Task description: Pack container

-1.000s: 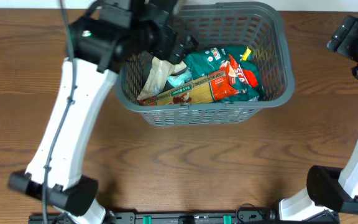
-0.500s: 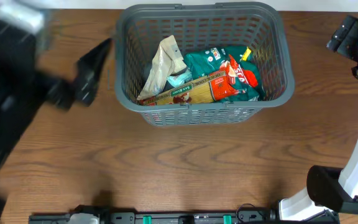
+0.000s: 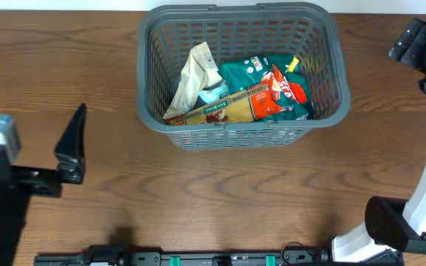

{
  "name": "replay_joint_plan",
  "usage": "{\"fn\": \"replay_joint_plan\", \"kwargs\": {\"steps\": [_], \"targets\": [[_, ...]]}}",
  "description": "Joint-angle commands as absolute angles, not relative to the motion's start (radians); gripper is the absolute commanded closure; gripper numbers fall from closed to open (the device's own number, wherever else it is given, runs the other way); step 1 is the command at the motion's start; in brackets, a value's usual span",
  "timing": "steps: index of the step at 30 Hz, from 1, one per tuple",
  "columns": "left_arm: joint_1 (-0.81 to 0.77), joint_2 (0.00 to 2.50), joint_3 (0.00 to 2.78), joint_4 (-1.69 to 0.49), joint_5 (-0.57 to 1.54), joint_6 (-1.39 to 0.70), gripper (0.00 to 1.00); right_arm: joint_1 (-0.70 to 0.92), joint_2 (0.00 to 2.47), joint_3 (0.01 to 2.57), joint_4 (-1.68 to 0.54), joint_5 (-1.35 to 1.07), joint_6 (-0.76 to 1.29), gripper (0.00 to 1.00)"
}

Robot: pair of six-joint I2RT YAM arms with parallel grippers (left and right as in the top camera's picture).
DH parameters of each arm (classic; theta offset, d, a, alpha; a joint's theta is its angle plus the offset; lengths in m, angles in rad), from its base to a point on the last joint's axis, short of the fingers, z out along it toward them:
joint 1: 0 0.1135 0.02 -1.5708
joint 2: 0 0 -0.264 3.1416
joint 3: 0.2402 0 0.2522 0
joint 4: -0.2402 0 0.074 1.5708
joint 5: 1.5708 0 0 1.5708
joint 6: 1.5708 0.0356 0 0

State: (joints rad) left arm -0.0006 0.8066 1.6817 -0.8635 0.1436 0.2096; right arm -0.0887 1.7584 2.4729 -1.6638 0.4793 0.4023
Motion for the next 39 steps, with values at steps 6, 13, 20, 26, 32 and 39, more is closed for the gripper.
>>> {"fn": "replay_joint_plan", "kwargs": {"steps": [6, 13, 20, 26, 32, 39], "targets": [[0.013, 0.649, 1.237, -0.595, 0.130, 0.063, 0.01, -0.092, 1.752, 2.482, -1.666, 0.490, 0.414, 0.01], [0.013, 0.575, 0.934, -0.398, 0.130, -0.032, 0.01, -0.092, 1.752, 2.482, -1.666, 0.490, 0.414, 0.01], [0.013, 0.522, 0.716, -0.265, 0.130, -0.119, 0.01, -0.092, 1.752, 2.482, -1.666, 0.490, 0.414, 0.01], [0.013, 0.439, 0.546, -0.145, 0.130, -0.137, 0.01, -0.092, 1.752, 2.482, -1.665, 0.490, 0.414, 0.01], [0.013, 0.346, 0.403, -0.050, 0.130, -0.137, 0.02, -0.092, 1.752, 2.482, -1.666, 0.490, 0.414, 0.01], [0.013, 0.273, 0.325, -0.043, 0.130, -0.137, 0.01, -0.092, 1.752, 2.482, -1.666, 0.490, 0.414, 0.01]]}}
